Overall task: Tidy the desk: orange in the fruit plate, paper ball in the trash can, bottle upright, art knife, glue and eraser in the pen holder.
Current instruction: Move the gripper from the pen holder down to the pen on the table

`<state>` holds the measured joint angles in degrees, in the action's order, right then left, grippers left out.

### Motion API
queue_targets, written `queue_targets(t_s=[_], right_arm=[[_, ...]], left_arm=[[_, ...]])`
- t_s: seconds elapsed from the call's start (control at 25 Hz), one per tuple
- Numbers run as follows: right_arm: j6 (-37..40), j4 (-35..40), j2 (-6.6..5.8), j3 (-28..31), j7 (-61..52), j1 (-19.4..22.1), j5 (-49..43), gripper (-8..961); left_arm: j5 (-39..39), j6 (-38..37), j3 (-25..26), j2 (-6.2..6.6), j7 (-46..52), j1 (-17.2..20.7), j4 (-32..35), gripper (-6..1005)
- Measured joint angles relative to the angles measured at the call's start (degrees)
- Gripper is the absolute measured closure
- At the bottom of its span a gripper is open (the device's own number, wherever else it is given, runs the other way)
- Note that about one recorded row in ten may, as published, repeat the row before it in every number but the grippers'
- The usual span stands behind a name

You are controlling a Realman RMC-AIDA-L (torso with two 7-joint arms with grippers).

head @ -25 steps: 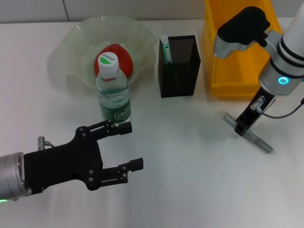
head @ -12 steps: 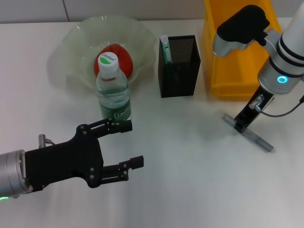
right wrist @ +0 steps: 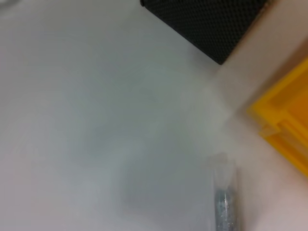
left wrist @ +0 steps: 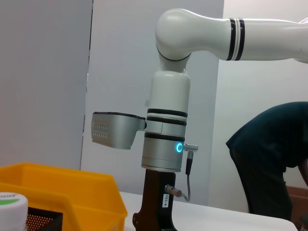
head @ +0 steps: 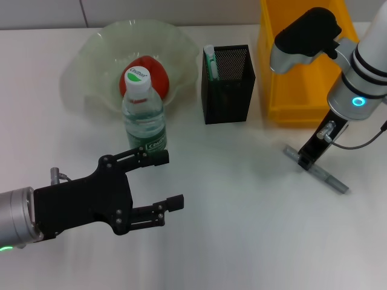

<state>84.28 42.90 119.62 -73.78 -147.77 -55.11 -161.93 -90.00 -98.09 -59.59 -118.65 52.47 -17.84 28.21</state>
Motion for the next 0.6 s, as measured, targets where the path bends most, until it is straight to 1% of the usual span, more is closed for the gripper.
queue_targets(t_s=[0.28, 0.6], right_arm=[[-0.5, -0.1, 0.0, -2.2, 0.1, 0.2, 0.1, 788], [-0.8, 0.5, 0.0, -2.3, 0.1, 0.6, 0.2, 799]], left_arm=[[0.0, 0.0, 0.0, 0.0, 0.0, -0.1, 0.0, 214], [0.0, 0.0, 0.0, 0.0, 0.0, -0.1, 0.0, 214]])
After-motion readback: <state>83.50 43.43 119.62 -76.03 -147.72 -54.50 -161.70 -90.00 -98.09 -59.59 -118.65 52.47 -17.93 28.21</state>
